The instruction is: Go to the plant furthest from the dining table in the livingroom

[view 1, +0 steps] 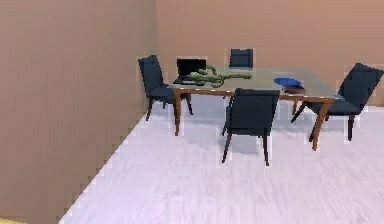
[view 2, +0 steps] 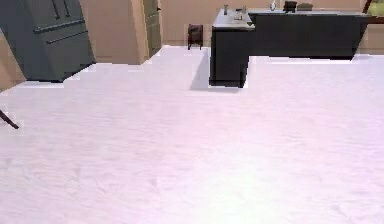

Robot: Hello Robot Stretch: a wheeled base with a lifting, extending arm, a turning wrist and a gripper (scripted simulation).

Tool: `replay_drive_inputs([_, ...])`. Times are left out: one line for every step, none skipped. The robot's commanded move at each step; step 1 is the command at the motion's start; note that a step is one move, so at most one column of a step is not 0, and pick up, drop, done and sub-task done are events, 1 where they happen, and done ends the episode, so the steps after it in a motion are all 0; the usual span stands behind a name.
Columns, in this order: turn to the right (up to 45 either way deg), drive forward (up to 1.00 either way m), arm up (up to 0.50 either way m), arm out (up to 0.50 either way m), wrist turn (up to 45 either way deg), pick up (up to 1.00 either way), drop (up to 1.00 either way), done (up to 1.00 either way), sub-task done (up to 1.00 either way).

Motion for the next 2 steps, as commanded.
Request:
replay_drive_inputs([-45.0,0.0,0.0,0.0,0.0,0.0,0.0,0.0,0.0])
replay_drive_inputs([45.0,0.0,0.0,0.0,0.0,0.0,0.0,0.0,0.0])
